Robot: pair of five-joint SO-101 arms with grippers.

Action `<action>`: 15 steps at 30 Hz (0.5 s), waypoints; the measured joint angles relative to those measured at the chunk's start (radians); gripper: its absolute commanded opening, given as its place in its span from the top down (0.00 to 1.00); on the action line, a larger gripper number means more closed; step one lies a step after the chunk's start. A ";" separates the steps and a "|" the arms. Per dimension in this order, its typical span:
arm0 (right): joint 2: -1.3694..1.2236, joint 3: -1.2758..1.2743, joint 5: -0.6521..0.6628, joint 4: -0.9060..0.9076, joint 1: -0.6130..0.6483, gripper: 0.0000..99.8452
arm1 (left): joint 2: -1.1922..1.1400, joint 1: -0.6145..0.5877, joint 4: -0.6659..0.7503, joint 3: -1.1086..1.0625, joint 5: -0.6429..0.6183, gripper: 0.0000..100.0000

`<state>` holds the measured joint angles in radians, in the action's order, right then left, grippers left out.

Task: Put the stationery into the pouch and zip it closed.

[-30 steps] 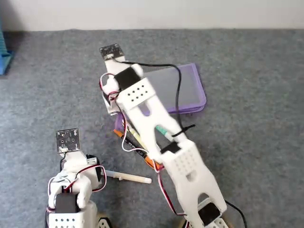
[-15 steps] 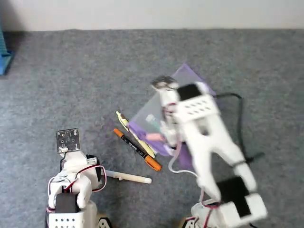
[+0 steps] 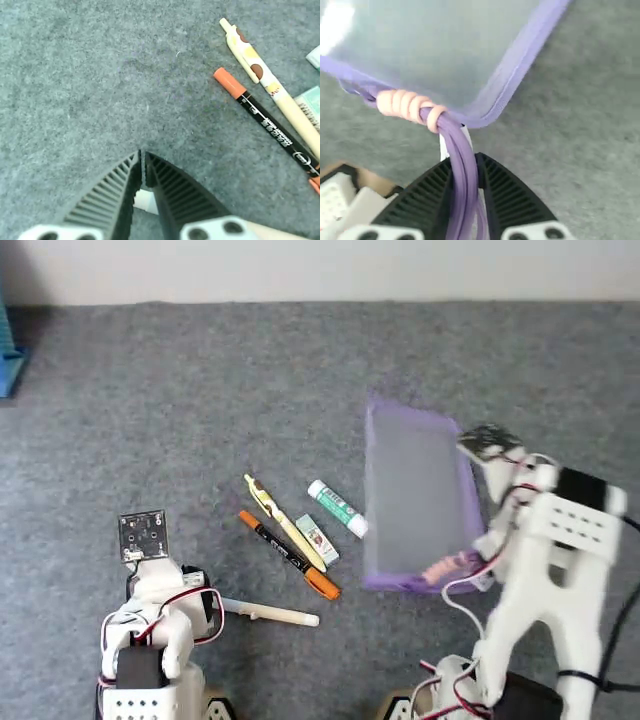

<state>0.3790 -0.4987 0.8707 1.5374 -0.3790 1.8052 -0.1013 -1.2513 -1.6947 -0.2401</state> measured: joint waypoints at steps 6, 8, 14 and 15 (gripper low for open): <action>0.000 0.000 0.242 -0.011 -0.167 0.99 | 0.000 0.000 0.000 0.000 0.000 0.99; 0.000 -0.002 0.302 -0.025 -0.221 0.99 | 0.000 0.000 0.000 0.000 0.000 0.99; 0.000 -0.054 0.390 -0.141 -0.353 0.99 | 0.000 0.000 0.000 0.000 0.000 0.99; 0.000 -0.054 0.391 -0.150 -0.364 0.98 | 0.000 0.000 0.000 0.000 0.000 0.99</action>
<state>0.3790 -0.5524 1.2620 1.3871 -0.7426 1.8052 -0.1013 -1.2513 -1.6947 -0.2401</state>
